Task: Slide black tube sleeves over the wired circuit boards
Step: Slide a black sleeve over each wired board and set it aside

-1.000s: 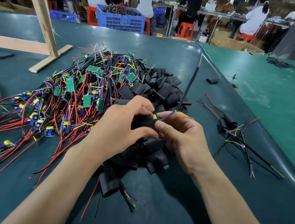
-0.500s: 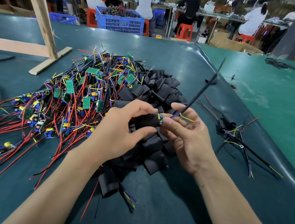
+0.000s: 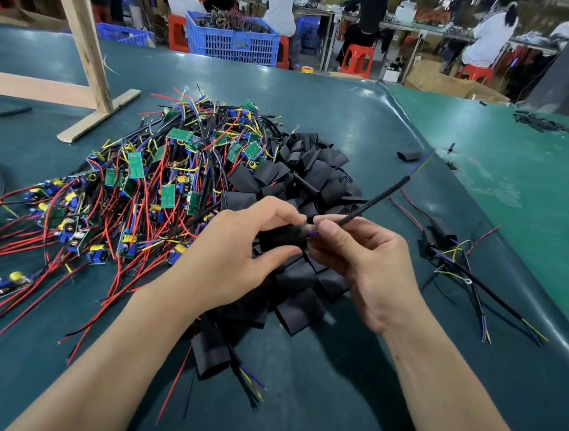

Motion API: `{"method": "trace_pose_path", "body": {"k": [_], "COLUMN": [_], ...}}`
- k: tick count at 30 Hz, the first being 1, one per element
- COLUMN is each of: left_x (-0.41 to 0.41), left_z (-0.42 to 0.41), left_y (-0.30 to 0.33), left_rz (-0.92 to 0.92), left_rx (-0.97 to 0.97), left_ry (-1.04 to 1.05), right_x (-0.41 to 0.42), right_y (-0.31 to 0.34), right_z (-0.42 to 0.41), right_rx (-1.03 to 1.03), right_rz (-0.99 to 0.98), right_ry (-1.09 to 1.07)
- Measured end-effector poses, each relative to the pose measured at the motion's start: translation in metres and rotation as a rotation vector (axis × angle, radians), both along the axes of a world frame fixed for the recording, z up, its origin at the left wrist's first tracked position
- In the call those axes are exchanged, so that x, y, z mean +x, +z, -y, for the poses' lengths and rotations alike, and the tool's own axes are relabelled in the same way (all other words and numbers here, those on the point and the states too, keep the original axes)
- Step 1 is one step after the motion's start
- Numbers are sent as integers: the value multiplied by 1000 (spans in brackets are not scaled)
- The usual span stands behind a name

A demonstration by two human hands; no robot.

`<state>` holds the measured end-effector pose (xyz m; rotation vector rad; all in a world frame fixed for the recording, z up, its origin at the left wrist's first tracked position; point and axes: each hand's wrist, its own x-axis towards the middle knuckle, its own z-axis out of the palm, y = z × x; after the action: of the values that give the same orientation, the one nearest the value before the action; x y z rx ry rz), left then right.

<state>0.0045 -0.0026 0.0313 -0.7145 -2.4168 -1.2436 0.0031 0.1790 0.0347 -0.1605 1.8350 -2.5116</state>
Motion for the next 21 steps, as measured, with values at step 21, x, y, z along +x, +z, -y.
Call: {"method": "trace_pose_path", "body": {"k": [21], "left_x": [0], "left_z": [7], "left_y": [2], "left_rz": [-38], "left_rx": [32], "left_ry": [9], "right_x": [-5], "right_y": [-1], "right_z": [-4], "right_rx": [-101], "right_rz": [102], "right_ry": [-9]}}
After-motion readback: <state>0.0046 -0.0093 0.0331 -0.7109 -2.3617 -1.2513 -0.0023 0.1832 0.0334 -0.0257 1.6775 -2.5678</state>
